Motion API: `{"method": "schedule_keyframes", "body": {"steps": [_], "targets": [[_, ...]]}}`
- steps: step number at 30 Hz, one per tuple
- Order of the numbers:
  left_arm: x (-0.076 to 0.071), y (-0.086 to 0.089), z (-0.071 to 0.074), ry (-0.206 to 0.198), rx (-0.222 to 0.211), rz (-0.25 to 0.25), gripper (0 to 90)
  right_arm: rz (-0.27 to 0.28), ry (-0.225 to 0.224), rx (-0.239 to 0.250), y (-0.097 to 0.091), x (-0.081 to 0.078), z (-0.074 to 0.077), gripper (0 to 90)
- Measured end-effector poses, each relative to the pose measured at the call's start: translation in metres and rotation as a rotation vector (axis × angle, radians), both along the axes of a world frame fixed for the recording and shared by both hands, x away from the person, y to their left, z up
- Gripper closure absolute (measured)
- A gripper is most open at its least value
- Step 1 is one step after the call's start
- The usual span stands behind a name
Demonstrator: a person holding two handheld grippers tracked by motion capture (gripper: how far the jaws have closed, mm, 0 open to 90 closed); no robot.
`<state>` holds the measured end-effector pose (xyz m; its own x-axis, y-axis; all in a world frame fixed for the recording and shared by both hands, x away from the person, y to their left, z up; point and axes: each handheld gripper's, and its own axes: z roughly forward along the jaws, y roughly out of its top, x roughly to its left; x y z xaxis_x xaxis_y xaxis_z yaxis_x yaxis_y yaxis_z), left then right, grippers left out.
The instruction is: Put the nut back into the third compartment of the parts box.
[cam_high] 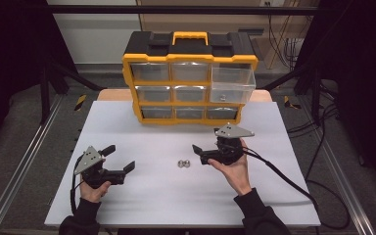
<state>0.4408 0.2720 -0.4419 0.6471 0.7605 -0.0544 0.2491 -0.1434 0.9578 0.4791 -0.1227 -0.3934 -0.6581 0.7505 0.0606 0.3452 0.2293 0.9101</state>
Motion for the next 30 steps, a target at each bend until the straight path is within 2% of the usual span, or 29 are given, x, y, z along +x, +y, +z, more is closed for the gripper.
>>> {"method": "schedule_keyframes", "body": {"steps": [15,23,30], "targets": [[0.000,0.000,0.000,-0.001,0.000,-0.004,1.3,0.029,0.075,-0.047,0.020,0.004,-0.032,6.2],[0.000,0.000,0.000,0.001,0.001,-0.003,1.3,0.050,0.120,-0.087,0.028,0.009,-0.049,6.9],[0.000,0.000,0.000,0.001,0.002,-0.003,1.3,0.065,0.158,-0.128,0.036,0.015,-0.067,12.8]]}}
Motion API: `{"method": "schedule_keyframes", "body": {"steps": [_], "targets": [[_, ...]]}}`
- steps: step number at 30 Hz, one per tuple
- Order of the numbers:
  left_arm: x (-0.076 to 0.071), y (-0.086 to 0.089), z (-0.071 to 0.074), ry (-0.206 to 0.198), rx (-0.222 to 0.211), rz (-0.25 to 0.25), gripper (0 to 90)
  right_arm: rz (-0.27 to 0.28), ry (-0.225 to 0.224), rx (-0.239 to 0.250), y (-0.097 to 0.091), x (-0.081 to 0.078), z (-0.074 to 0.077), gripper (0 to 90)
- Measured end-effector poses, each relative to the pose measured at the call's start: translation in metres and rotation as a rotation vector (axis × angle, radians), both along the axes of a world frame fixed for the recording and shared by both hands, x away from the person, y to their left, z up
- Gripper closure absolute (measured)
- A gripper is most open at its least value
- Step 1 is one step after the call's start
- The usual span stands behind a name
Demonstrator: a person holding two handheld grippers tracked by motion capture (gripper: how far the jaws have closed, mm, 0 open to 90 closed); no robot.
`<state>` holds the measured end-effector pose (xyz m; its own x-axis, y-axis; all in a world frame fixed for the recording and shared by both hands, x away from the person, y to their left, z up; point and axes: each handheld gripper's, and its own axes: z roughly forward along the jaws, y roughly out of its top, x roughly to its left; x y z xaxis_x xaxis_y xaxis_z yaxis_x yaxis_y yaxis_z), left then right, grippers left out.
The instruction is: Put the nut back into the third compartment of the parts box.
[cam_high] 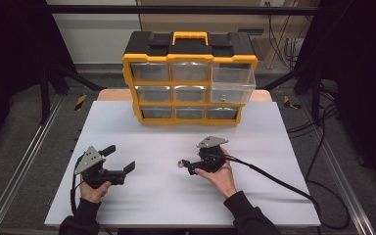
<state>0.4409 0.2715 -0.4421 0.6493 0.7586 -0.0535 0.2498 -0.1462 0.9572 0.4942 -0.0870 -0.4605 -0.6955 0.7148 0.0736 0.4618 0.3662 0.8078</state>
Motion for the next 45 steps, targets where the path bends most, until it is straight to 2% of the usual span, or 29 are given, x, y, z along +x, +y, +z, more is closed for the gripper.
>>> {"method": "schedule_keyframes", "body": {"steps": [7,13,22,29,38,45], "targets": [[0.000,0.000,0.000,-0.001,0.001,0.001,1.4,0.020,0.030,-0.037,0.006,0.004,-0.016,22.6],[0.000,0.000,0.000,-0.001,0.000,0.001,1.4,0.045,0.043,-0.054,0.008,0.006,-0.025,36.0],[0.000,0.000,0.000,0.000,-0.002,0.003,1.4,0.093,0.086,-0.055,0.009,0.008,-0.030,58.5],[0.000,0.000,0.000,-0.001,0.000,0.000,1.4,0.108,0.094,-0.058,0.009,0.009,-0.030,69.0],[0.000,0.000,0.000,-0.001,0.003,0.000,1.4,0.118,0.096,-0.062,0.008,0.010,-0.030,70.2],[0.000,0.000,0.000,-0.002,0.002,-0.001,1.4,0.110,0.115,-0.047,0.007,0.010,-0.029,70.2]]}}
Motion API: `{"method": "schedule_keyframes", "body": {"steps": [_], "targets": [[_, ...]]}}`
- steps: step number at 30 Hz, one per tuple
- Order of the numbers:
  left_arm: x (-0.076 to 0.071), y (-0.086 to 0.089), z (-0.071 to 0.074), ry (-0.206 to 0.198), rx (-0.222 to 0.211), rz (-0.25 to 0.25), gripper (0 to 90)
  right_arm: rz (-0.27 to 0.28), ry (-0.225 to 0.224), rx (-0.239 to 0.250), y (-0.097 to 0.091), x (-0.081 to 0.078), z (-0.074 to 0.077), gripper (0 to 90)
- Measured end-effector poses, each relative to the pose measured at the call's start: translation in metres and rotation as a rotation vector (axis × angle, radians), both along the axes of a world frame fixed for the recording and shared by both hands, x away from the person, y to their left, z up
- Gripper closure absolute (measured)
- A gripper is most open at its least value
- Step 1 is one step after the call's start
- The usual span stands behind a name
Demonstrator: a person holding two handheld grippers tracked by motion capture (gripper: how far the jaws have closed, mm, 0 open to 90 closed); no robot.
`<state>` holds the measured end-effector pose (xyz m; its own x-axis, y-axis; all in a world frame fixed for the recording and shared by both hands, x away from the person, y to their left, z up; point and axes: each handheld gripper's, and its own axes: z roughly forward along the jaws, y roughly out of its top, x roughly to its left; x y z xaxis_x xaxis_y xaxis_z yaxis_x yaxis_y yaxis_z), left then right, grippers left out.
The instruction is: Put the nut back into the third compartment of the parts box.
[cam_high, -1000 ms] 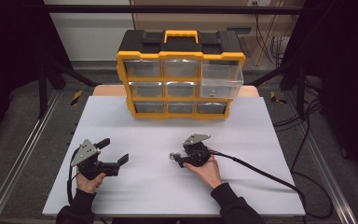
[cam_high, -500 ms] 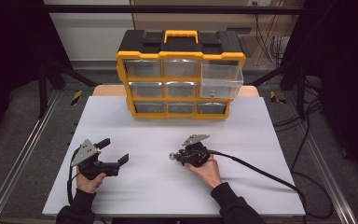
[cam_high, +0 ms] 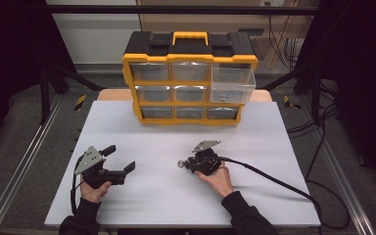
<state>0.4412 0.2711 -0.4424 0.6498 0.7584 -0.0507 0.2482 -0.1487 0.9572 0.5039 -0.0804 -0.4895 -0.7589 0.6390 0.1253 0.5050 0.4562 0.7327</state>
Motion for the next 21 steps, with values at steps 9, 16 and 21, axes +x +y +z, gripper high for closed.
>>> {"method": "schedule_keyframes", "body": {"steps": [9,16,21], "targets": [[0.000,0.000,0.000,-0.001,-0.001,-0.002,1.4,0.004,-0.035,0.040,-0.008,-0.005,0.019,70.2],[0.000,0.000,0.000,-0.001,0.000,-0.002,1.4,0.005,-0.087,0.098,-0.018,-0.013,0.045,70.2],[0.000,0.000,0.000,0.000,0.002,-0.002,1.4,-0.001,-0.126,0.138,-0.027,-0.019,0.064,70.2]]}}
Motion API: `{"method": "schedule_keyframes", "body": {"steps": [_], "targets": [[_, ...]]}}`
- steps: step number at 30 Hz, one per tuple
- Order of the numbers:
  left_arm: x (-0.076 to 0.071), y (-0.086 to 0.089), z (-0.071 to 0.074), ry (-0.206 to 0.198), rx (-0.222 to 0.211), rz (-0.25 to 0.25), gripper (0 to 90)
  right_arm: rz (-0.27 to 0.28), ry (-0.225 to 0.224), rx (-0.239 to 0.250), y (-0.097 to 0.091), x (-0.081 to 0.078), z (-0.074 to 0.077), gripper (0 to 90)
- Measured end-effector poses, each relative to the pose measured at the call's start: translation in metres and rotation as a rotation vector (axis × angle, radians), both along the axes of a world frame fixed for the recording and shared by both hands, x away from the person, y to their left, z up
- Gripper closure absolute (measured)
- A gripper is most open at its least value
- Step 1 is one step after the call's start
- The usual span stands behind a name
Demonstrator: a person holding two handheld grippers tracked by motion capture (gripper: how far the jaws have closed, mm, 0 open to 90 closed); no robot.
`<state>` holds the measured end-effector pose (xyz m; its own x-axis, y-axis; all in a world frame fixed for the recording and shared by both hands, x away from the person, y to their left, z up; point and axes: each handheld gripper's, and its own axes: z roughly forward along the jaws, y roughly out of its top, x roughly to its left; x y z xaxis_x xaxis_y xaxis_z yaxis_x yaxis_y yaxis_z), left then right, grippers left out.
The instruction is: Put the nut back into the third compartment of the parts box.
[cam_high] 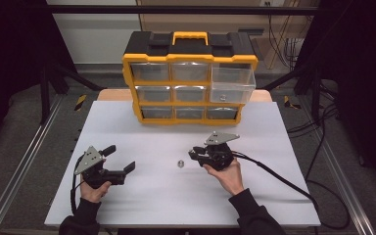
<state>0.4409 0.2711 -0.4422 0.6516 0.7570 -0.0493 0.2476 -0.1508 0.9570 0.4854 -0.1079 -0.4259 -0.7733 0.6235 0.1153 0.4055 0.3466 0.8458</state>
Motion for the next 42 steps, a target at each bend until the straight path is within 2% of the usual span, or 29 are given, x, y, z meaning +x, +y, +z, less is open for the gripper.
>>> {"method": "schedule_keyframes", "body": {"steps": [5,24,35,42], "targets": [[0.000,0.000,0.000,0.001,0.001,0.000,1.4,-0.015,-0.033,0.028,-0.009,-0.004,0.016,70.2],[0.000,0.000,0.000,-0.001,0.004,0.004,1.4,-0.068,-0.111,0.094,-0.045,-0.012,0.062,70.3],[0.000,0.000,0.000,-0.002,0.000,0.004,1.3,-0.107,-0.197,0.135,-0.064,-0.020,0.108,70.3],[0.000,0.000,0.000,-0.002,0.000,0.005,1.3,-0.123,-0.229,0.142,-0.071,-0.019,0.131,70.3]]}}
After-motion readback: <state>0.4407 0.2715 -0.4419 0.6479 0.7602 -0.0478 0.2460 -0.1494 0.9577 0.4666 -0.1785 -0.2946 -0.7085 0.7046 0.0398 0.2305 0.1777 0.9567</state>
